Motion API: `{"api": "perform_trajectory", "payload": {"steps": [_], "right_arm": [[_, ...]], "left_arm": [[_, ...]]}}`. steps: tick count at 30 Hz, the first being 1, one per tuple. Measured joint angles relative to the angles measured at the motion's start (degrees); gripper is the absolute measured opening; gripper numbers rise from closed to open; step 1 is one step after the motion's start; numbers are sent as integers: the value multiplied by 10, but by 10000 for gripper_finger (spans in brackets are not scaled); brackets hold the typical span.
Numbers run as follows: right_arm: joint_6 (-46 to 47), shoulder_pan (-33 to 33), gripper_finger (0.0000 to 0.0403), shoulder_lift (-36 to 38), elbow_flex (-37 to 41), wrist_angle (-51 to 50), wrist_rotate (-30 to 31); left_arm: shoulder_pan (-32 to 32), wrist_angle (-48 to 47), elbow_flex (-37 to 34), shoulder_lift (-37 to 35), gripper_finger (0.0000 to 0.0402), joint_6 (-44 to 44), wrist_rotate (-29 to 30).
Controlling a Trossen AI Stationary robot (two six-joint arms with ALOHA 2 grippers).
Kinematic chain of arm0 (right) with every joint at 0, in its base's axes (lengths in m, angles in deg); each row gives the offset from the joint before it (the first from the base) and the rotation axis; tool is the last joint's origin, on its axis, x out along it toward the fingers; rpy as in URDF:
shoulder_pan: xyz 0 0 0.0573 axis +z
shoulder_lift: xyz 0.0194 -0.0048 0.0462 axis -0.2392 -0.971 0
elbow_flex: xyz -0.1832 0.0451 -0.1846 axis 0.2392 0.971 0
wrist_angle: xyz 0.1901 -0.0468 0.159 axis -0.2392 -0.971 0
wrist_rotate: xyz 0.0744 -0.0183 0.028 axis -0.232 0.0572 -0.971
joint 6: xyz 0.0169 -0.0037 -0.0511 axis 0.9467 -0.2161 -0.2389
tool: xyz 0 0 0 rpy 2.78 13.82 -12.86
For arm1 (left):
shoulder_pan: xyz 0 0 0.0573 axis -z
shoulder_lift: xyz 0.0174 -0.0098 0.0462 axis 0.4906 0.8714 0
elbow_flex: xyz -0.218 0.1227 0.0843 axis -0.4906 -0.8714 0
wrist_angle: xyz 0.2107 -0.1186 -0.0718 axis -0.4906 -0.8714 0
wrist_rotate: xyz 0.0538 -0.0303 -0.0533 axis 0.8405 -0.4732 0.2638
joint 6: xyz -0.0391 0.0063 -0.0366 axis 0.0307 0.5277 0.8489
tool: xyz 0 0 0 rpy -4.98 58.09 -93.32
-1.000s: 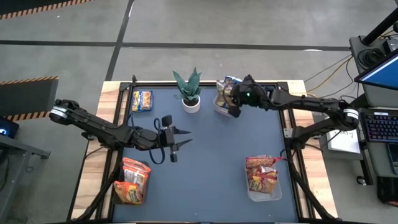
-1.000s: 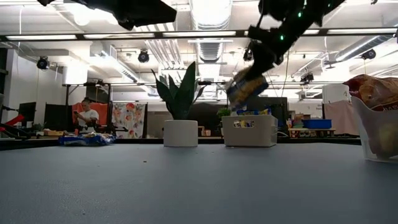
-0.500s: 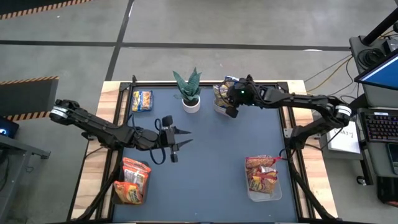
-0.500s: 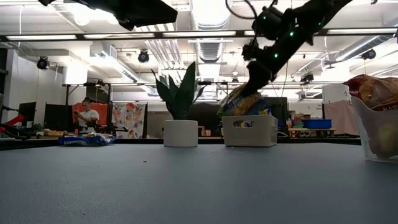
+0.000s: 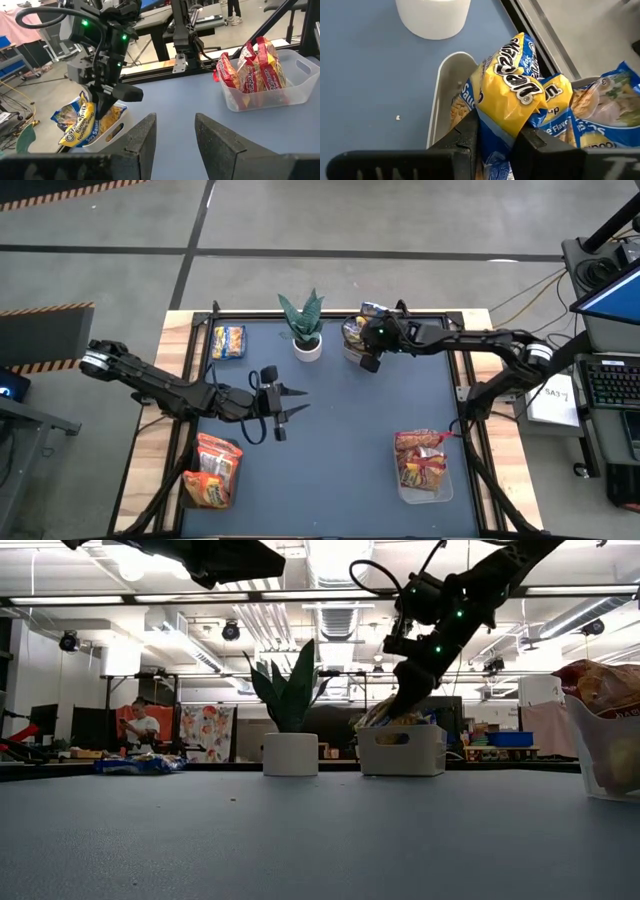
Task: Sort Maruchan noodles
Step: Put the right blue instant noodle pack into the gray bin
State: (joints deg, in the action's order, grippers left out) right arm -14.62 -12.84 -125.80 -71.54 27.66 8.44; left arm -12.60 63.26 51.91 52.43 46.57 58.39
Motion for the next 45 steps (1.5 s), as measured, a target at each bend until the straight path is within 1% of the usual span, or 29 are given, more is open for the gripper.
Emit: {"api": "perform_trajectory", "payload": {"steps": [6,11,17,22,27,34,37,42,45], "right_arm": [[0,0,100,-1,0,-3,0],[0,0,116,4,0,-18,0],[-29,1,120,7,-1,-59,2],[-59,9,110,7,-4,-85,2],[-65,25,107,7,-11,-96,32],[-76,53,130,7,-39,-154,74],[-83,65,134,7,-54,-188,77],[-84,89,123,7,-76,-249,83],[-84,102,111,7,-94,-278,120]], "left_arm": [[0,-1,0,0,119,0,0],[0,-1,0,0,119,0,0],[0,-1,0,0,119,0,0],[0,0,0,0,119,0,0],[0,-1,0,0,119,0,0],[0,-1,0,0,119,0,0],[0,-1,0,0,119,0,0],[0,-1,0,0,119,0,0],[0,-1,0,0,119,0,0]]}}
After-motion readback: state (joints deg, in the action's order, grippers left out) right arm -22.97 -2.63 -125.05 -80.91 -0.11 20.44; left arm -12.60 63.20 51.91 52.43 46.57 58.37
